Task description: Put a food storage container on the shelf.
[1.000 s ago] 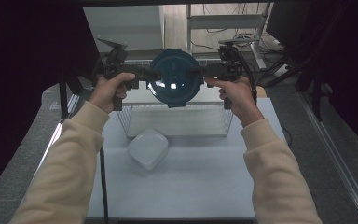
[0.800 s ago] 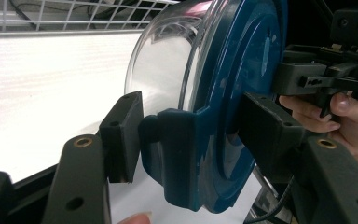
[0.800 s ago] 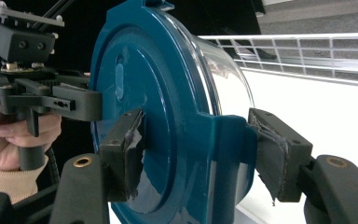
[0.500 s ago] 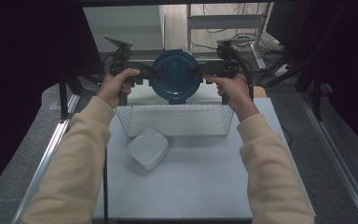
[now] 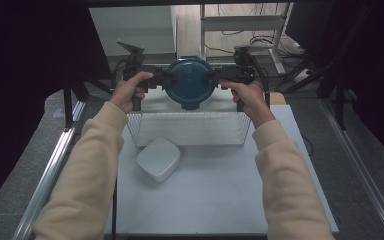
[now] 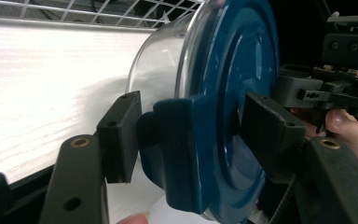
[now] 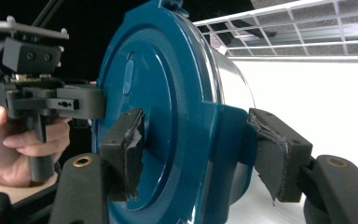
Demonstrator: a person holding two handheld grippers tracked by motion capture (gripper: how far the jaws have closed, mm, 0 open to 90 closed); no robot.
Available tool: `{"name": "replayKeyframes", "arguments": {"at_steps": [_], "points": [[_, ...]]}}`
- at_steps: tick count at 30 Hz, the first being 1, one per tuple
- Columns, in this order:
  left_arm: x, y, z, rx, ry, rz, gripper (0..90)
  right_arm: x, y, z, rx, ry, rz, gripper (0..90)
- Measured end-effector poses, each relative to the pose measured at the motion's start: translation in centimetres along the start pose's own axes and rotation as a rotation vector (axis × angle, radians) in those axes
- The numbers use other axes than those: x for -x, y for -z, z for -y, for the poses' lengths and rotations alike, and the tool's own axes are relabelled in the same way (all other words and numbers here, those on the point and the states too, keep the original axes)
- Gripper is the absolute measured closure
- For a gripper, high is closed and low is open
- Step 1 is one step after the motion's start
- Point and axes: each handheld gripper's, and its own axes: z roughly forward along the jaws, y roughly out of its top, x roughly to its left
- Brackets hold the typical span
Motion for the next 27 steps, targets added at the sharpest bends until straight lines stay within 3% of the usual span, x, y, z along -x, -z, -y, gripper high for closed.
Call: {"name": "replayKeyframes", "arguments": {"at_steps": [11,17,20,21,22,25,27], "points": [[-2.0,-1.6,-0.4,0.034,0.106,0.025,37.3,2.4,-1.3,-0.4,-0.017,-0.15,-0.031,35.3],[-2.1,-1.6,-0.1,0.05,0.081,0.034,35.7,2.5,-1.4,-0.2,-0.005,-0.146,-0.032,33.7],[-1.8,-1.5,0.1,0.079,0.041,-0.032,28.1,1.8,-1.5,0.0,0.023,-0.103,0.011,24.2],[-1.5,-1.2,0.3,0.118,0.036,-0.08,26.1,1.5,-1.4,0.0,0.033,-0.098,0.024,22.2],[-1.3,-1.0,0.5,0.148,0.03,-0.098,25.5,0.9,-1.1,0.1,0.055,-0.08,0.053,18.6],[-0.1,0.1,1.3,0.185,-0.051,-0.158,21.7,-0.4,-0.3,0.3,0.097,-0.015,0.089,13.8],[0.5,0.9,2.2,0.177,-0.116,-0.18,21.4,-1.2,0.5,0.6,0.105,0.029,0.097,12.7]]}}
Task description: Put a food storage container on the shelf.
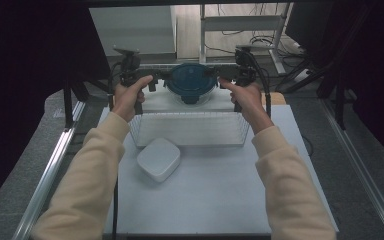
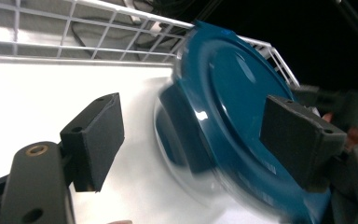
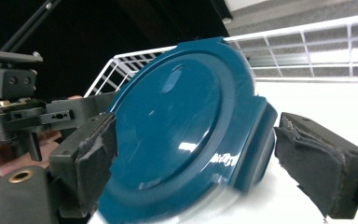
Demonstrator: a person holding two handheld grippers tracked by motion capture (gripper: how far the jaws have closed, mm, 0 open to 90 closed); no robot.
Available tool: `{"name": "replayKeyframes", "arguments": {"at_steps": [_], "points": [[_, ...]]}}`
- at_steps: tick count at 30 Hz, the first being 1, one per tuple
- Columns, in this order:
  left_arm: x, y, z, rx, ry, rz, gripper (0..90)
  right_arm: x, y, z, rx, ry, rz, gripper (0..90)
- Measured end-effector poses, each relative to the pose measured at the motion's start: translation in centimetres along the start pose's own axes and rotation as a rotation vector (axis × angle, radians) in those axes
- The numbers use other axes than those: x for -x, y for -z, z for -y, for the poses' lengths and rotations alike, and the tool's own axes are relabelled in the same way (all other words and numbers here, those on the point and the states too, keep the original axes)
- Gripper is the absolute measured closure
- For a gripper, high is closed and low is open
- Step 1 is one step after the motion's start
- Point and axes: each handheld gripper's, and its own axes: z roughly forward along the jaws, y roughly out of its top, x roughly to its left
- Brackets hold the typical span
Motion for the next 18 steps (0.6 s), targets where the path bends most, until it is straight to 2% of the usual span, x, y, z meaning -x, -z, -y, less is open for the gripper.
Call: {"name": "replayKeyframes", "arguments": {"at_steps": [1,2,3,6,7,8,9,11,12,13,14,18], "points": [[0.2,0.4,0.3,0.001,-0.022,-0.004,21.6,-0.4,0.6,0.2,0.001,0.033,0.007,12.5],[0.7,1.3,1.2,-0.002,-0.069,-0.003,22.0,-0.6,1.0,0.3,0.006,0.053,0.008,12.6],[0.9,1.6,1.7,-0.006,-0.09,-0.008,22.4,-1.1,2.0,1.0,0.024,0.107,0.001,12.8],[1.8,3.1,3.6,-0.015,-0.165,-0.027,23.7,-1.5,3.4,2.2,0.022,0.161,0.012,13.3],[1.9,3.4,3.9,-0.015,-0.174,-0.028,24.2,-1.6,4.1,3.0,0.025,0.192,0.019,13.5],[2.2,4.1,5.0,-0.018,-0.199,-0.028,24.4,-1.6,4.4,3.3,0.026,0.205,0.023,13.6],[2.4,4.5,5.8,-0.018,-0.208,-0.023,24.7,-1.6,5.2,4.4,0.03,0.237,0.031,14.0],[2.6,5.1,7.0,-0.025,-0.234,-0.02,25.3,-1.6,6.1,5.7,0.031,0.26,0.032,14.4],[2.8,5.6,8.0,-0.029,-0.248,-0.017,25.2,-1.5,6.5,6.4,0.037,0.263,0.017,14.6],[2.9,5.8,8.6,-0.025,-0.254,-0.015,25.4,-1.4,7.1,7.5,0.037,0.26,-0.025,14.7],[3.0,6.2,9.7,-0.03,-0.257,-0.023,25.4,-1.4,7.4,8.1,0.034,0.261,-0.043,14.9],[3.1,6.6,12.6,-0.033,-0.277,-0.024,24.9,-1.2,8.8,11.4,0.041,0.305,-0.061,16.6]]}}
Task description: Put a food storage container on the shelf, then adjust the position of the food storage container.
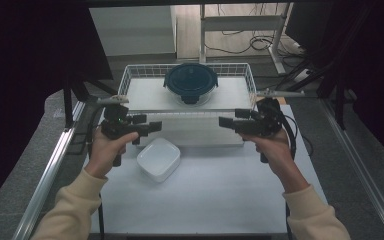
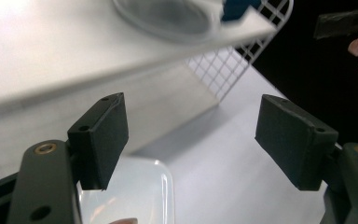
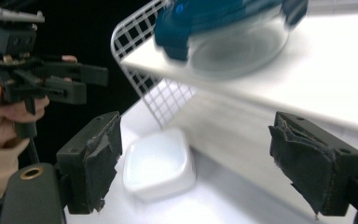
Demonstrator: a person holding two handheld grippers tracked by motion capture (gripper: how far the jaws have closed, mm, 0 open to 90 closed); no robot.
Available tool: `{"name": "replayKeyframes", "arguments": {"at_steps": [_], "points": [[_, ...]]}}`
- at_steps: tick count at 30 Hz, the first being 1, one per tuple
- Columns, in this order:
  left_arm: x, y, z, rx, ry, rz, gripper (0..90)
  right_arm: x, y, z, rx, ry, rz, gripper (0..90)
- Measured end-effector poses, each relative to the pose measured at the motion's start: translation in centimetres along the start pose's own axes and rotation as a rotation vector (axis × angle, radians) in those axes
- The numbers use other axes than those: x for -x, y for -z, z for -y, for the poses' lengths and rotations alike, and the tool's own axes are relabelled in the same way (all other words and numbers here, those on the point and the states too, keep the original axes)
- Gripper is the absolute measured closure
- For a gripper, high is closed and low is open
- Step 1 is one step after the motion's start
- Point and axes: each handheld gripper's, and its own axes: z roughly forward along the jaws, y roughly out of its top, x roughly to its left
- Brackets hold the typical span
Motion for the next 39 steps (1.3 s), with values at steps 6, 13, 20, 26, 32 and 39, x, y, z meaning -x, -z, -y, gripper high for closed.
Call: {"name": "replayKeyframes", "arguments": {"at_steps": [6,13,20,26,32,39], "points": [[0.6,0.0,4.2,-0.008,-0.018,-0.014,25.2,-0.5,1.3,4.6,-0.012,0.059,0.028,17.9],[0.4,-0.5,8.3,-0.047,-0.028,-0.039,25.8,0.0,2.1,9.3,-0.047,0.08,0.084,19.1],[0.1,-0.8,10.1,-0.092,-0.029,-0.097,26.3,0.7,1.9,12.3,-0.104,0.057,0.11,20.7],[-0.1,-1.4,10.7,-0.12,-0.024,-0.107,26.3,0.5,1.0,13.2,-0.139,0.089,0.136,20.9],[-0.7,-1.5,11.1,-0.127,-0.016,-0.124,26.3,1.0,1.3,13.2,-0.134,0.079,0.145,21.3],[-0.7,-1.1,10.9,-0.104,-0.008,-0.137,26.2,1.3,1.4,13.0,-0.127,0.075,0.147,21.4]]}}
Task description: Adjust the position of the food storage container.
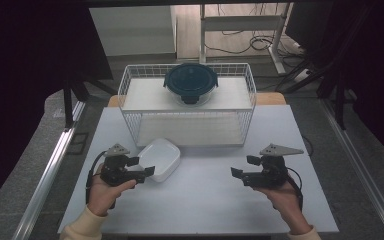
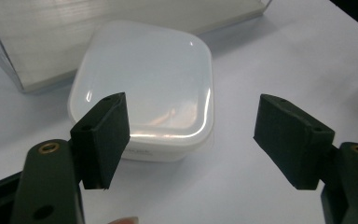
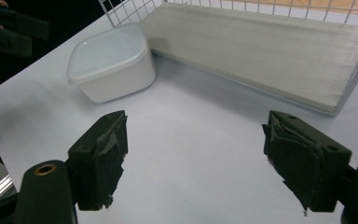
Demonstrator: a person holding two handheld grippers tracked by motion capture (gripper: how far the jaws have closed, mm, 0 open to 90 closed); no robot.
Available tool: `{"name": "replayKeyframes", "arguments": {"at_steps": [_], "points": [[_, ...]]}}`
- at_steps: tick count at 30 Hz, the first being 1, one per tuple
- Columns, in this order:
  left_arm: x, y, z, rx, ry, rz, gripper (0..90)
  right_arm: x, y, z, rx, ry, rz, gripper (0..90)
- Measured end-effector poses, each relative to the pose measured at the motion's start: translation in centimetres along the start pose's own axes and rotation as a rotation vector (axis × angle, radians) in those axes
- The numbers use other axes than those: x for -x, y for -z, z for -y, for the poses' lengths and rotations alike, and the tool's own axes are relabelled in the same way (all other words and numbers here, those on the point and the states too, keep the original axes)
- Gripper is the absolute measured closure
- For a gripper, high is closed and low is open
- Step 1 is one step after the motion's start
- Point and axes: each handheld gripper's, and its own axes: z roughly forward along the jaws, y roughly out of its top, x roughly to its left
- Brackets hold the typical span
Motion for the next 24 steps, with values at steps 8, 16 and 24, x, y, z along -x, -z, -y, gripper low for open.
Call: {"name": "replayKeyframes", "arguments": {"at_steps": [8,16,24], "points": [[-0.8,0.7,-1.1,0.02,-0.003,-0.011,27.7,0.1,0.3,0.1,-0.012,0.0,-0.002,21.5],[-3.5,0.3,-2.5,0.006,0.034,-0.065,32.3,0.4,0.6,0.0,-0.011,-0.01,0.005,21.7],[-6.4,-1.8,-4.0,-0.081,0.039,-0.112,47.5,0.9,0.7,0.1,-0.012,-0.012,-0.009,21.8]]}}
